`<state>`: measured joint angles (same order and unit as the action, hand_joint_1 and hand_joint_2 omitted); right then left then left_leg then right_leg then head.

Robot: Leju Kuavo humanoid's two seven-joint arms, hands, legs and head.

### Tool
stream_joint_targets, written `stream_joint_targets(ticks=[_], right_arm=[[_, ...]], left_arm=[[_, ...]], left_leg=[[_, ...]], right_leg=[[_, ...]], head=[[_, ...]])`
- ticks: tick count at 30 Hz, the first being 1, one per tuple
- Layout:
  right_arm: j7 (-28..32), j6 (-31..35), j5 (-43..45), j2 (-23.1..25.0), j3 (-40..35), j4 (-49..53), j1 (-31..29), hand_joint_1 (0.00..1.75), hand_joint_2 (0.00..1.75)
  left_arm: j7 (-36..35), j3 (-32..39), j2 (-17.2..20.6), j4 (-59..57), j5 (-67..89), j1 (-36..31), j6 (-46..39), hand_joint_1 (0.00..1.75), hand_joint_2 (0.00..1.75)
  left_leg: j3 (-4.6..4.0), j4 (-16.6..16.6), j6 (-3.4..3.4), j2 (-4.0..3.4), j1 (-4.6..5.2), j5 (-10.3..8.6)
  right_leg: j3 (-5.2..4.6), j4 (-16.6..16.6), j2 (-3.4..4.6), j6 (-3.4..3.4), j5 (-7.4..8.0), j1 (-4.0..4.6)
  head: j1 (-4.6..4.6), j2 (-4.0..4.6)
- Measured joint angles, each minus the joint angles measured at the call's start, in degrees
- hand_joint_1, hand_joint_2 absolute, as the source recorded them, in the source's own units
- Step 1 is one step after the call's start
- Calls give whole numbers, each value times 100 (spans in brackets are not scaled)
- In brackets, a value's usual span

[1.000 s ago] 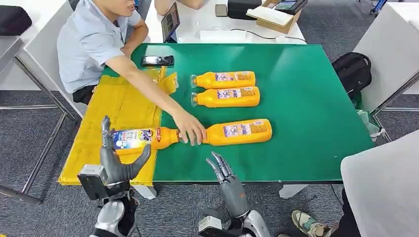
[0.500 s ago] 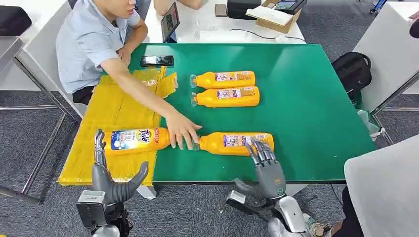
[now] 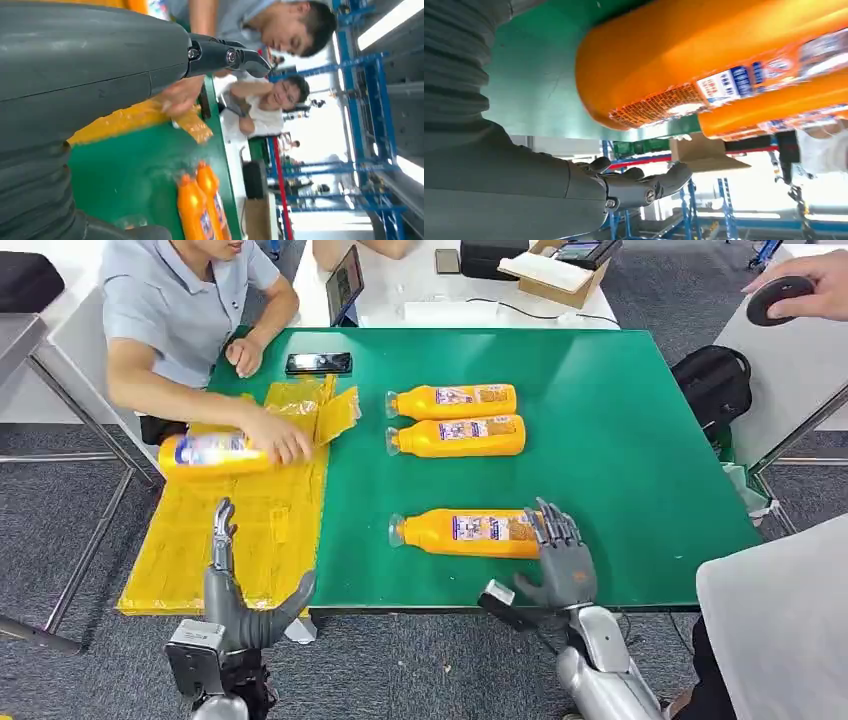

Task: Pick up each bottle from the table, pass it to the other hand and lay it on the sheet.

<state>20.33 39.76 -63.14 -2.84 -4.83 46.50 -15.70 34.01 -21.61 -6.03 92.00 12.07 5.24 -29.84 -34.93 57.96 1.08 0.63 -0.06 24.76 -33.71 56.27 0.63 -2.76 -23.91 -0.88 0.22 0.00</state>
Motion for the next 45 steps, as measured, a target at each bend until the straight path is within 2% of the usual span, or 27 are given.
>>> stream_joint_targets(ticks=[10,23,24,25,26,28,31,37,42,45], right_arm=[[-131,-31,15,9,-258,-1151,-804,0,175],[-525,-958,-72,149,-632,-1953,-1494,3,175],[-542,-1091,-77,157,-665,-1997,-1559,54,175],[-569,-1247,-85,168,-700,-2043,-1626,145,175],[-610,-1435,-98,177,-737,-2091,-1697,145,175],[-699,-1763,-142,199,-809,-2191,-1806,169,175],[-886,-2121,-216,216,-918,-2275,-1950,175,175],[-1381,-2972,-275,225,-1071,-2427,-2237,175,175],[-1476,-3082,-241,232,-1152,-2460,-2315,175,175],[-1251,-3038,-37,256,-1154,-2460,-2303,175,175]], left_arm=[[-9,-208,2,-197,2,-231,85,0,175],[-83,-291,2,-442,-70,-472,254,0,175],[-90,-319,2,-461,-87,-500,293,0,175],[-96,-337,2,-474,-105,-533,313,0,175],[-103,-354,2,-492,-120,-570,341,0,175],[-107,-389,2,-534,-129,-640,365,0,175],[-120,-405,2,-566,-149,-696,411,0,175],[-155,-416,2,-647,-192,-779,472,0,175],[-173,-416,2,-667,-238,-804,511,0,175],[-173,-416,9,-665,-249,-785,542,0,175]], left_leg=[[-1,0,-1,0,-1,0],[35,0,-1,-13,-1,0],[41,0,-1,-13,-1,0],[46,0,-1,-16,-1,1],[54,0,-1,-19,-2,1],[66,0,-1,-19,-2,1],[74,0,-2,-20,-2,2],[100,0,-1,-21,-3,1],[101,0,-1,-20,-2,0],[101,0,-1,-20,-3,1]], right_leg=[[-1,1,0,0,-1,2],[27,-1,2,1,1,2],[30,-1,3,3,2,3],[34,-2,5,4,2,3],[40,-2,7,5,3,4],[52,-3,7,5,3,4],[54,-3,9,16,10,6],[62,-6,10,17,11,7],[82,-4,10,17,11,7],[83,-4,9,17,10,7]], head=[[0,0],[0,0],[0,0],[0,0],[0,0],[-2,0],[2,0],[0,0],[0,0],[0,0]])
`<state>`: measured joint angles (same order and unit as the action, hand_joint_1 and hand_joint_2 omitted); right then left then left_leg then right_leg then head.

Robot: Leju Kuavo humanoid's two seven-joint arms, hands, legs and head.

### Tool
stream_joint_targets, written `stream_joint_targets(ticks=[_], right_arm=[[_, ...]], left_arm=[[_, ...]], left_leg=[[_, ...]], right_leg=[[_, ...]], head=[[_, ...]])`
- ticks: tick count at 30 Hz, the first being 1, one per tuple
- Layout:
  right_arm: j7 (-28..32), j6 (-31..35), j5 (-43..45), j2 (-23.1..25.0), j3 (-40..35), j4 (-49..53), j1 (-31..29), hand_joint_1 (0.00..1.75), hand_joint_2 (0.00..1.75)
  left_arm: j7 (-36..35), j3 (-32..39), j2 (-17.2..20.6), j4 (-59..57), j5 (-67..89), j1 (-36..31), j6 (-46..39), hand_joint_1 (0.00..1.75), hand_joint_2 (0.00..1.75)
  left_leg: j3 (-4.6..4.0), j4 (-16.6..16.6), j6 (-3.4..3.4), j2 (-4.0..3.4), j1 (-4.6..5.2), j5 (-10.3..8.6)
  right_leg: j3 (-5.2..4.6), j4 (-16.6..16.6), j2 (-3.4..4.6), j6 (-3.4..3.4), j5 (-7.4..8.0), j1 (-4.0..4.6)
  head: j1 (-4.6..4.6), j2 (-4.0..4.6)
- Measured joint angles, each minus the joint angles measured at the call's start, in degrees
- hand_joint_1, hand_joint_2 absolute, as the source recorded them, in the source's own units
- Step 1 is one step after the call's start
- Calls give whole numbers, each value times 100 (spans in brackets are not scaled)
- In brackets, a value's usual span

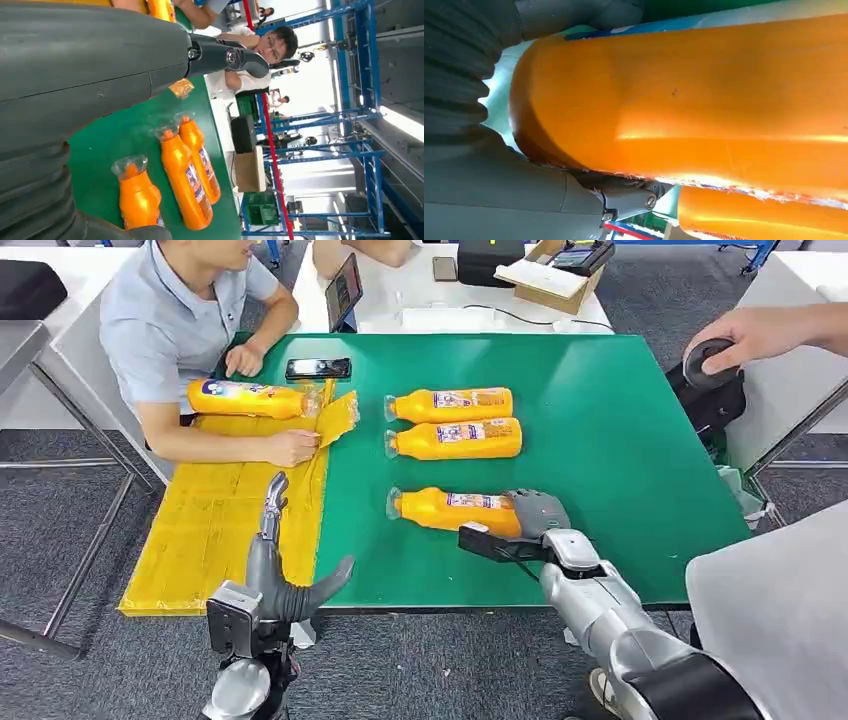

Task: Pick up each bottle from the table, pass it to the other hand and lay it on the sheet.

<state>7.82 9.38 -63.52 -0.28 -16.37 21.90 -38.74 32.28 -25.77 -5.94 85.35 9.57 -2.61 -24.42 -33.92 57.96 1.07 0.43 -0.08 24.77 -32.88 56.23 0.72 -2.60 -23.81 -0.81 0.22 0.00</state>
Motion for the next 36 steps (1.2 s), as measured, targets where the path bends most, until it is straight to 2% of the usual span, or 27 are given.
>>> stream_joint_targets(ticks=[2,6,9,14,17,23,29,36], right_arm=[[235,13,267,20,15,0,25,175,175],[1372,252,1419,144,370,123,329,175,175],[1940,503,1964,289,597,361,656,175,175],[2229,575,2421,441,848,723,1027,175,175],[2597,649,3308,533,1021,1172,1425,175,175],[2746,695,4781,767,1088,2719,2521,175,175],[2781,741,5010,909,969,3634,2951,175,175],[2905,824,4531,1067,205,3862,3120,175,175]], left_arm=[[0,2,20,15,-2,48,43,0,175],[-138,4,35,105,-127,241,311,0,175],[-392,11,37,107,-389,382,733,0,175],[-520,20,37,48,-600,508,1007,0,175],[-713,48,22,-90,-905,581,1106,0,175],[15,22,15,-328,-356,810,301,0,175],[72,-175,52,-415,-1144,855,1041,0,175],[149,-325,55,-328,-1852,815,1657,0,175]], left_leg=[[0,0,-1,-1,-1,2],[2,-1,-11,-6,-3,12],[-2,-1,-12,-6,-7,12],[-11,-2,-12,-7,-7,10],[-28,-1,-11,5,-6,9],[-87,-1,-9,14,-6,7],[-111,-1,-9,10,-6,7],[-111,-1,-9,7,-7,6]], right_leg=[[-1,0,4,0,0,1],[-3,-1,14,1,-2,3],[-7,-1,14,2,-2,6],[-15,0,13,2,-2,5],[-21,1,8,1,-3,5],[-74,3,3,1,-3,4],[-102,3,4,1,-3,3],[-105,4,4,1,-3,4]], head=[[0,0],[-2,0],[0,0],[0,0],[-2,0],[2,0],[0,0],[0,0]])
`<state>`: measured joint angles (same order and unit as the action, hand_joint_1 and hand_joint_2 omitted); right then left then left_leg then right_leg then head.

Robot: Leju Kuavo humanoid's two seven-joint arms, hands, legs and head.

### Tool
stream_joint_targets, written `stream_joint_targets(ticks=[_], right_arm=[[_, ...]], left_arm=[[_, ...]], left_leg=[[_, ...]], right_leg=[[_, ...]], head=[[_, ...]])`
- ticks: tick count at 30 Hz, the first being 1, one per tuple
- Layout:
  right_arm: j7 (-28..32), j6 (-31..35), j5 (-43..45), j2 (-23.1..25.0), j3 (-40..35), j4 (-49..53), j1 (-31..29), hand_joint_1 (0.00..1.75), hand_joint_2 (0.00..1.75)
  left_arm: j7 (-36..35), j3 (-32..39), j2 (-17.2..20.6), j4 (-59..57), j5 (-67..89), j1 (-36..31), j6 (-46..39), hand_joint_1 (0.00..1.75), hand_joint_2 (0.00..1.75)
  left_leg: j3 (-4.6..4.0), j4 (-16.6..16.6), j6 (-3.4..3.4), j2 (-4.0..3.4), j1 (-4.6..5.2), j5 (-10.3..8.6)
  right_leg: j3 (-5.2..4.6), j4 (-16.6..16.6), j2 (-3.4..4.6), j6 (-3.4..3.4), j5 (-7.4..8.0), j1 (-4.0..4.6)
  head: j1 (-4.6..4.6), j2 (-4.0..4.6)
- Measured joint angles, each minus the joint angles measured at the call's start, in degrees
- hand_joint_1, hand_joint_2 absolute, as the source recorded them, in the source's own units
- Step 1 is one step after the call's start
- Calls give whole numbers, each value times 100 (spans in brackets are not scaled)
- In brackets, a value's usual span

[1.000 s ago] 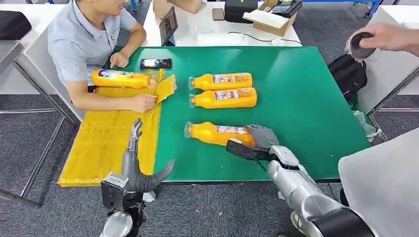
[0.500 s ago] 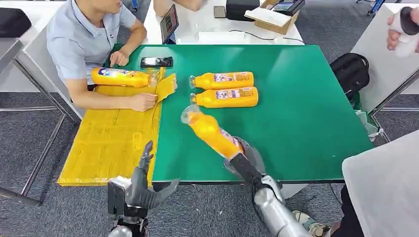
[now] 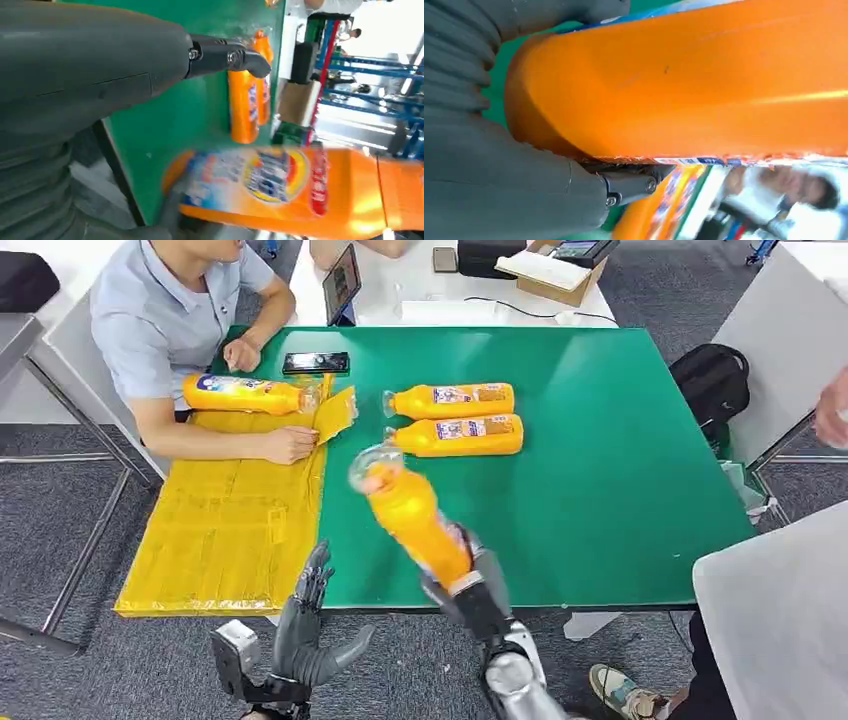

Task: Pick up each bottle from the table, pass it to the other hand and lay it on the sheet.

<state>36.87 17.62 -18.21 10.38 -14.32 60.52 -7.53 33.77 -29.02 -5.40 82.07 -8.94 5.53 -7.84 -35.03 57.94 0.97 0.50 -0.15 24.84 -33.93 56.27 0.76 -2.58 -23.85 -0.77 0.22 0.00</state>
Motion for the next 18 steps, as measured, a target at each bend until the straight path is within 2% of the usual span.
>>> stream_joint_targets(ticks=[9,18], right_arm=[[282,199,-197,70,-1166,-227,39,175,175],[341,236,59,68,-1571,-747,-160,175,175]], left_arm=[[-140,-101,-79,41,-362,-288,397,0,175],[-26,-179,-101,81,-780,-342,826,0,175]], left_leg=[[-1,0,0,2,1,-1],[-1,0,0,0,1,-1]], right_leg=[[1,0,0,2,-1,-2],[-1,0,0,1,-1,-2]], head=[[0,0],[0,0]])
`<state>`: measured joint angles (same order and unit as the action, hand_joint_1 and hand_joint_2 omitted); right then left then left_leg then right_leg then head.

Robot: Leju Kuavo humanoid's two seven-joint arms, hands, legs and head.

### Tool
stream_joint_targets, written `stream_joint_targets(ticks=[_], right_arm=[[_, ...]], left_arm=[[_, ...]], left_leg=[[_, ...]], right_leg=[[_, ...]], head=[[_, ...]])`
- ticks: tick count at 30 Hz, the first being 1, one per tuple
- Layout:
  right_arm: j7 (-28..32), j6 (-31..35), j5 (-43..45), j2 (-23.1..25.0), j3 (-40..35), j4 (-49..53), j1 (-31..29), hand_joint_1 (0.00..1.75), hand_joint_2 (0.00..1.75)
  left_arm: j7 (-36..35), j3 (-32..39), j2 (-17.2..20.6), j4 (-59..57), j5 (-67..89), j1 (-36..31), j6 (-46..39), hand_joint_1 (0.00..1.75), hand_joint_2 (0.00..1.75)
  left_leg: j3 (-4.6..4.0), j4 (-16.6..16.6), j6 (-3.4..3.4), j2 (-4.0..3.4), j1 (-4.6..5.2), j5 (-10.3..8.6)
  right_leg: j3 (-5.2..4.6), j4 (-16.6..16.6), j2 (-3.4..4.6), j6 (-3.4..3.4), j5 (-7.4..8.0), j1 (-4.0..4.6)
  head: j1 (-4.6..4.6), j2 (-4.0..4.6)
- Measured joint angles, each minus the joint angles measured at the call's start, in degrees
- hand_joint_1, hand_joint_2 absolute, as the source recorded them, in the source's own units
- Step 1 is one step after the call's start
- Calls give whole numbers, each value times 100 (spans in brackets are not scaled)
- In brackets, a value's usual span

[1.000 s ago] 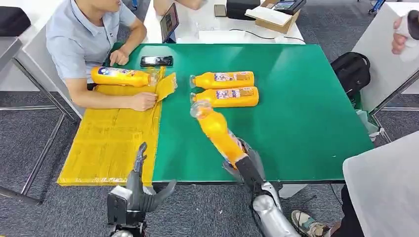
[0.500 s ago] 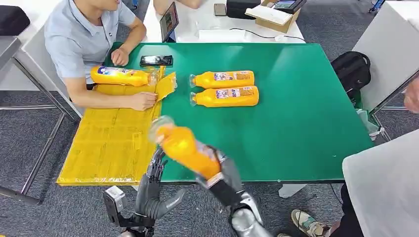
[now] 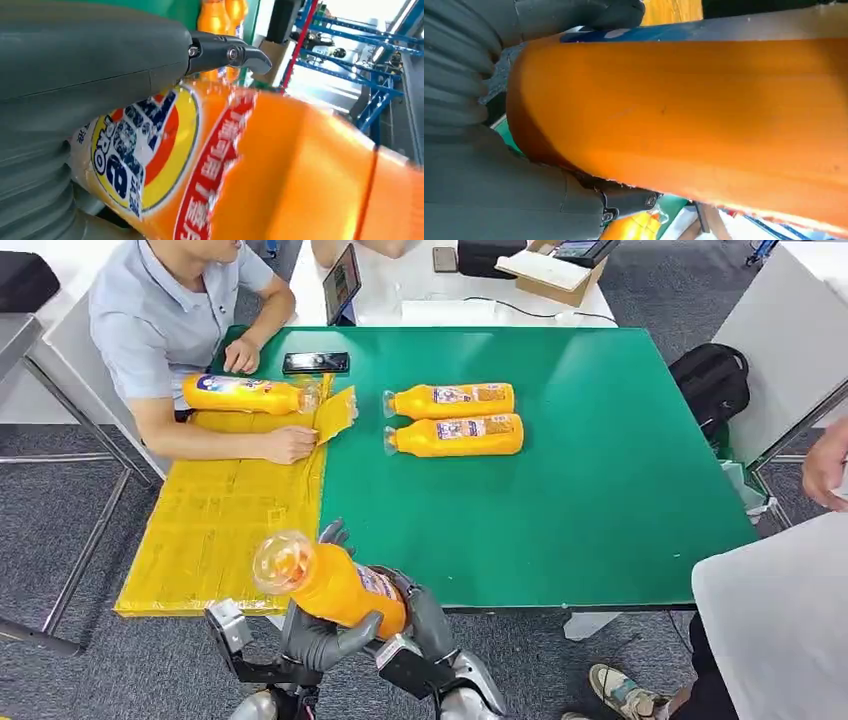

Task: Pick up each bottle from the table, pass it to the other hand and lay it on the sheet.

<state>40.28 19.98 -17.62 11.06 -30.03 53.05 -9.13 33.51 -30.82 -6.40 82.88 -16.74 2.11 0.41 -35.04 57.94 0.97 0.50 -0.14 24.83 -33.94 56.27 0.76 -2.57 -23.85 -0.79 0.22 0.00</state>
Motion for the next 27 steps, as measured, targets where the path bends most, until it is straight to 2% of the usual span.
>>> stream_joint_targets(ticks=[1,2,13,14,15,16,17,18,19,20,27], right_arm=[[9,-4,15,2,-15,-57,-44,175,175],[9,-9,20,2,-33,-99,-85,175,175],[-9,-9,13,18,-114,-320,-169,175,175],[-9,-9,13,17,-116,-328,-169,175,175],[-9,-9,13,17,-118,-335,-169,173,175],[-9,-9,13,17,-125,-341,-169,133,175],[-9,-9,13,17,-131,-348,-169,26,175],[-9,-4,9,17,-133,-355,-170,0,175],[-11,2,7,17,-133,-359,-168,0,175],[-17,6,9,17,-136,-363,-164,0,0],[-22,161,90,77,-254,-272,-137,0,0]], left_arm=[[5,-2,4,15,-11,1,24,0,175],[9,-2,11,33,-16,2,37,157,175],[-227,-2,15,-35,70,-33,-153,157,175],[-229,-2,15,-37,70,-33,-155,175,175],[-229,-2,20,-41,70,-35,-155,175,175],[-229,-2,26,-44,70,-37,-155,175,175],[-229,-2,28,-50,70,-40,-166,175,175],[-264,0,28,-61,70,-43,-194,175,175],[-329,-2,28,-72,61,-50,-225,175,175],[-402,-2,26,-92,46,-66,-251,175,175],[-848,-4,-4,-365,-243,-212,-596,175,175]], left_leg=[[0,0,0,0,-1,0],[0,0,0,1,-1,0],[-1,0,0,1,0,0],[-1,0,0,1,0,0],[-1,0,0,1,0,0],[-1,0,0,1,0,0],[-1,0,0,1,0,0],[-1,0,0,1,0,0],[-1,0,0,1,0,0],[-1,0,0,1,-1,0],[-1,0,0,0,-1,0]], right_leg=[[0,0,0,0,0,0],[0,0,0,0,0,1],[0,0,0,0,0,-1],[-1,0,0,0,0,-1],[-1,0,0,0,0,-1],[-2,0,0,0,0,0],[-2,0,0,0,0,0],[-2,-1,0,0,0,0],[-2,0,0,0,0,0],[-2,0,0,0,0,0],[-3,1,0,0,0,0]], head=[[0,0],[0,0],[0,0],[0,0],[0,0],[-2,0],[0,0],[0,0],[0,0],[0,0],[0,0]])
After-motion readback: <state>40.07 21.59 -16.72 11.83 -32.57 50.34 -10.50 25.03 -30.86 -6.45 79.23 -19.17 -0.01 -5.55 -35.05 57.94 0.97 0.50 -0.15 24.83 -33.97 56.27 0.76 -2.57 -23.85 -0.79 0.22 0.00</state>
